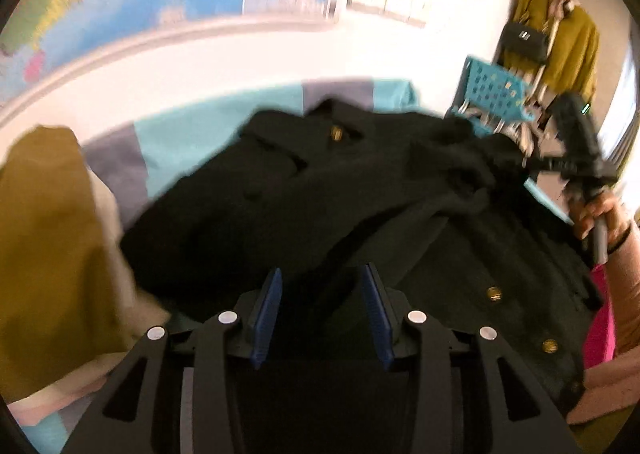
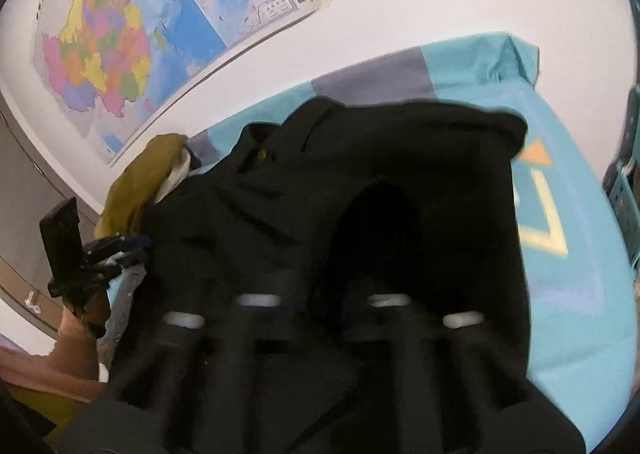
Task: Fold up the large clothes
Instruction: 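Press the jacket front flat with the left gripper while the right gripper holds the hem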
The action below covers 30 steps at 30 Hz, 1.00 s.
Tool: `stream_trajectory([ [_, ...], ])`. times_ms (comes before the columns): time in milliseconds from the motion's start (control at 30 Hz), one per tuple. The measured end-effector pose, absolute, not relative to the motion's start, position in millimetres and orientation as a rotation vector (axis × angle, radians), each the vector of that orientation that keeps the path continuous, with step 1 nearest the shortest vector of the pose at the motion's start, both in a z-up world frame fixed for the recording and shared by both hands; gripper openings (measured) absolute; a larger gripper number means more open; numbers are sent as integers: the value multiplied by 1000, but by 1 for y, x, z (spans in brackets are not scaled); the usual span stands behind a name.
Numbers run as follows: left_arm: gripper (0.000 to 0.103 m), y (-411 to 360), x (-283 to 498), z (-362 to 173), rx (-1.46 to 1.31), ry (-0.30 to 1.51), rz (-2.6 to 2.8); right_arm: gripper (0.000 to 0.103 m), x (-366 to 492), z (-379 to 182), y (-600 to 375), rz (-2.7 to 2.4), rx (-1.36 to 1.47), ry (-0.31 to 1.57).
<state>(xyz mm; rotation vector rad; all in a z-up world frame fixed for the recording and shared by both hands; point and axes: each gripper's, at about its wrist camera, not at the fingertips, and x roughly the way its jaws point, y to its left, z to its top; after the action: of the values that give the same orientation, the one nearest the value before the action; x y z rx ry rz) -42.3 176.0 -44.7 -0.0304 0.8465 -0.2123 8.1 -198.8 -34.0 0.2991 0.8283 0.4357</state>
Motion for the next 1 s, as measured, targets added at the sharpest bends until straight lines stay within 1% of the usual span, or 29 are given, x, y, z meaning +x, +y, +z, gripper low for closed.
stream_trajectory([
  [100,33,183,-37,-55,-65,842,-185,10,20,-8,-221,406,357,727],
  [167,30,188,-36,-57,-104,829,-177,8,32,8,-230,374,341,675],
  [233,30,189,-37,-57,-94,820,-141,8,47,4,-234,407,376,690],
  [333,28,190,-40,-58,-83,820,-126,8,74,-26,-224,356,287,796],
  [367,31,190,-40,-59,-80,832,-131,10,77,-34,-223,349,260,821],
  [400,33,189,-40,-59,-76,843,-130,13,80,-43,-223,328,245,852],
  [433,36,189,-38,-59,-78,843,-133,20,79,-49,-225,310,248,865],
  [467,45,190,-38,-57,-85,843,-143,31,77,-53,-231,299,275,875],
  [500,50,190,-38,-55,-96,842,-155,35,73,-54,-236,294,294,874],
  [567,53,191,-36,-50,-110,830,-164,48,58,-46,-249,267,322,839],
  [600,53,191,-33,-48,-113,827,-163,49,49,-39,-252,260,327,811],
  [700,53,192,-22,-49,-106,843,-153,49,19,-15,-247,276,277,720],
  [767,53,192,-13,-51,-99,856,-148,49,5,-5,-230,367,228,697],
  [833,53,191,-1,-55,-98,878,-135,49,4,-7,-207,409,146,721],
  [933,53,190,11,-60,-83,888,-113,45,24,-33,-176,438,40,816],
  [1000,53,190,15,-63,-80,892,-100,45,42,-50,-171,400,5,860],
])
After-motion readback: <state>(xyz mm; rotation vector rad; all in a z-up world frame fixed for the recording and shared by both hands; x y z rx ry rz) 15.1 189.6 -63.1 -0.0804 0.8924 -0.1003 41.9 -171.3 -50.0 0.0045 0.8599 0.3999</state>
